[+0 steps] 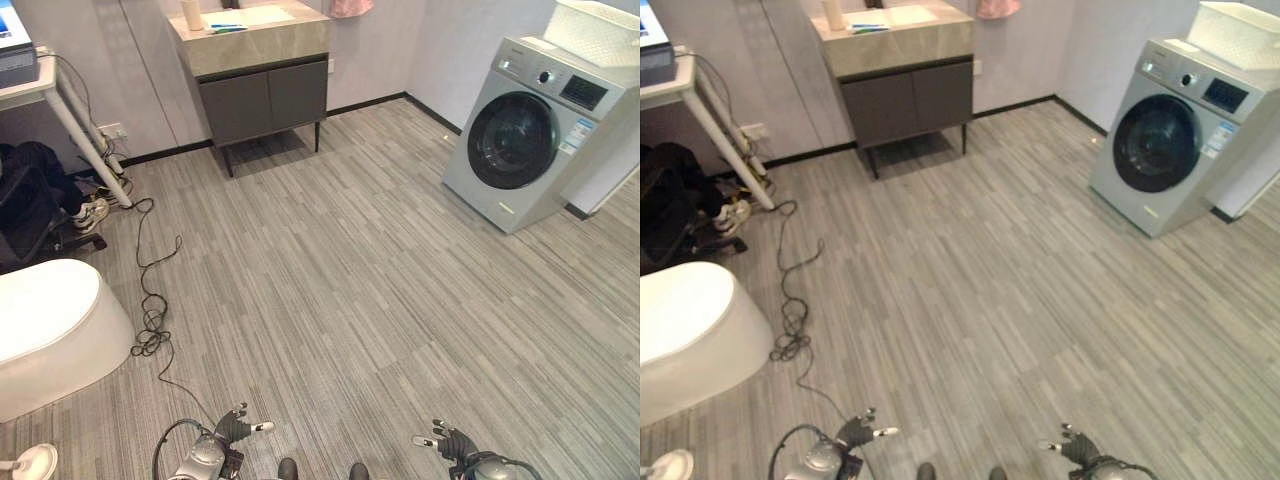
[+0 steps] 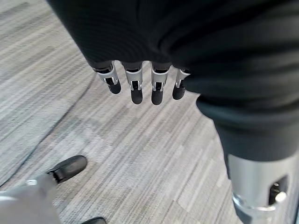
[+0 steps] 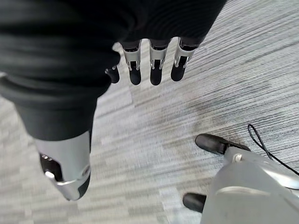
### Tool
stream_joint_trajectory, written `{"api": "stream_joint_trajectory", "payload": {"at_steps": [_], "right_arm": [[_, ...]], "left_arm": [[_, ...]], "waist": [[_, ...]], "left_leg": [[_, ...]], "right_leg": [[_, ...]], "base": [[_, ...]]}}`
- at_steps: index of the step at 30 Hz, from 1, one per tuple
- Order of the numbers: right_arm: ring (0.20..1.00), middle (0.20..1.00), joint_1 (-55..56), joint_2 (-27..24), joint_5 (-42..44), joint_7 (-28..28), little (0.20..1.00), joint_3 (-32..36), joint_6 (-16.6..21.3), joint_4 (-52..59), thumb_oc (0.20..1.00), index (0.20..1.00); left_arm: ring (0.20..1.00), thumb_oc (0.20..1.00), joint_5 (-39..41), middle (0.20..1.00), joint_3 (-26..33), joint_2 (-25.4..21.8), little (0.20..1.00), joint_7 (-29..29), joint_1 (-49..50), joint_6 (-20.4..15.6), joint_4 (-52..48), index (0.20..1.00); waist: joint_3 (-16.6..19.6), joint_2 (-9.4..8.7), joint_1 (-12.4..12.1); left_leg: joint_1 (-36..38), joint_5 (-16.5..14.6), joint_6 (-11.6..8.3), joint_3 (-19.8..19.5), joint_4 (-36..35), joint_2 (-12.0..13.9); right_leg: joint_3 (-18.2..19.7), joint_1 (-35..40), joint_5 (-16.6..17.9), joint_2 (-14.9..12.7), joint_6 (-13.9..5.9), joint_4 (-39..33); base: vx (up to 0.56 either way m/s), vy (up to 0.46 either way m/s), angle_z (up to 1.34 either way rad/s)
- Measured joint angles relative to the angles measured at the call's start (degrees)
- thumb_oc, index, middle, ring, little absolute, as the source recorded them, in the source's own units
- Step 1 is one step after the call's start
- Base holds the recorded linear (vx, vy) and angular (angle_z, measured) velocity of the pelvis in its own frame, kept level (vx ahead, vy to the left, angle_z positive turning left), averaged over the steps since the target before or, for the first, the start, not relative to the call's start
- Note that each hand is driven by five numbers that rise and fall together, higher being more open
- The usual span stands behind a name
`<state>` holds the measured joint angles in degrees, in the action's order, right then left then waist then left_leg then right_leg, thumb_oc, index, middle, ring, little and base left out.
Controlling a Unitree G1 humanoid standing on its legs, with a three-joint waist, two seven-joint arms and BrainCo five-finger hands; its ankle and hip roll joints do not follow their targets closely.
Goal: Put brush and paste in cup on sink, flatten towel.
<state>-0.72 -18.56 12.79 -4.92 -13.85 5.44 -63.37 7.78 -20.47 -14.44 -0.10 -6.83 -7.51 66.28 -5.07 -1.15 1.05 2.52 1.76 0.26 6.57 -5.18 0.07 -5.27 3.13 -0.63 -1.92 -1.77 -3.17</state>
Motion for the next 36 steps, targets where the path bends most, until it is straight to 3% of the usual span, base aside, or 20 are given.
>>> {"api": "stream_joint_trajectory", "payload": {"at_steps": [5,13,17,19,21,23,26,36], "right_arm": [[1.0,1.0,0.6,0.1,1.2,0.7,1.0,0.3,0.0,-0.2,1.0,1.0],[1.0,1.0,1.4,-0.1,1.2,1.2,1.0,0.4,0.0,3.4,1.0,1.0],[1.0,1.0,2.2,-0.1,2.1,1.3,1.0,1.1,0.6,5.9,1.0,1.0],[1.0,1.0,2.0,-0.1,2.2,1.9,1.0,1.1,0.7,6.9,1.0,1.0],[1.0,1.0,1.1,-0.1,2.2,2.2,1.0,0.8,1.0,8.6,1.0,1.0],[1.0,1.0,0.2,-1.0,2.2,2.3,1.0,0.9,1.1,10.3,1.0,1.0],[1.0,1.0,-2.1,-1.6,2.2,2.5,1.0,1.0,1.3,8.9,1.0,1.0],[1.0,1.0,0.6,-1.3,4.4,2.3,1.0,0.8,1.1,7.8,1.0,1.0]], "left_arm": [[1.0,1.0,-5.7,1.0,-3.2,0.1,1.0,0.7,-0.3,0.0,-0.1,1.0],[1.0,1.0,-6.0,1.0,-3.1,0.1,1.0,1.0,0.4,0.1,-0.4,1.0],[1.0,1.0,-4.7,1.0,-2.2,-0.7,1.0,1.1,2.1,0.0,-6.6,1.0],[1.0,1.0,-2.9,1.0,-1.8,-1.0,1.0,1.2,2.1,-0.1,-9.1,1.0],[1.0,1.0,-1.3,1.0,-0.6,-1.7,1.0,1.7,0.3,-0.1,-10.7,1.0],[1.0,1.0,-0.9,1.0,-0.6,-2.1,1.0,1.8,-2.6,-0.2,-11.2,1.0],[1.0,1.0,0.5,1.0,-0.6,-2.9,1.0,2.5,-3.8,-0.3,-11.1,1.0],[1.0,1.0,1.4,1.0,-0.6,-2.5,1.0,2.5,-3.0,-0.1,-11.0,1.0]], "waist": [[0.0,-0.09,0.9],[0.1,-0.16,1.4],[0.4,0.1,1.3],[0.0,0.09,1.3],[-1.5,-1.32,1.1],[-4.2,-1.08,1.2],[-6.8,-1.2,0.5],[-6.9,-1.44,0.0]], "left_leg": [[1.2,-0.2,0.22,0.6,0.0,0.1],[1.7,-0.2,0.3,1.7,0.0,0.2],[2.0,-0.2,0.33,1.7,0.1,0.3],[-0.2,-0.8,0.29,1.6,3.1,0.4],[-6.3,-2.8,-0.71,0.5,12.5,0.1],[-11.6,-7.3,-1.19,-1.4,22.7,1.0],[-15.0,-12.3,-0.4,-1.3,29.2,1.3],[-14.5,-11.3,-0.33,-1.6,27.0,1.3]], "right_leg": [[0.4,1.0,0.0,0.1,-0.01,-0.1],[1.6,1.0,0.2,0.2,-0.08,-0.2],[1.6,1.0,0.1,0.3,-0.2,0.6],[1.4,-1.5,-1.4,0.6,-0.65,4.5],[1.2,-6.4,-4.5,-0.8,-0.46,12.4],[-0.1,-10.7,-8.5,-1.0,0.22,21.0],[0.0,-16.0,-13.6,-1.8,0.73,31.3],[0.0,-16.3,-13.1,-1.6,0.73,30.2]], "base": [[0.01,-0.004,-0.05],[0.03,-0.02,-0.07],[-0.08,-0.032,-0.01],[-0.2,-0.043,0.07],[-0.11,-0.04,0.11],[-0.07,-0.045,0.25],[0.0,-0.019,0.04],[0.04,-0.047,-0.02]]}}
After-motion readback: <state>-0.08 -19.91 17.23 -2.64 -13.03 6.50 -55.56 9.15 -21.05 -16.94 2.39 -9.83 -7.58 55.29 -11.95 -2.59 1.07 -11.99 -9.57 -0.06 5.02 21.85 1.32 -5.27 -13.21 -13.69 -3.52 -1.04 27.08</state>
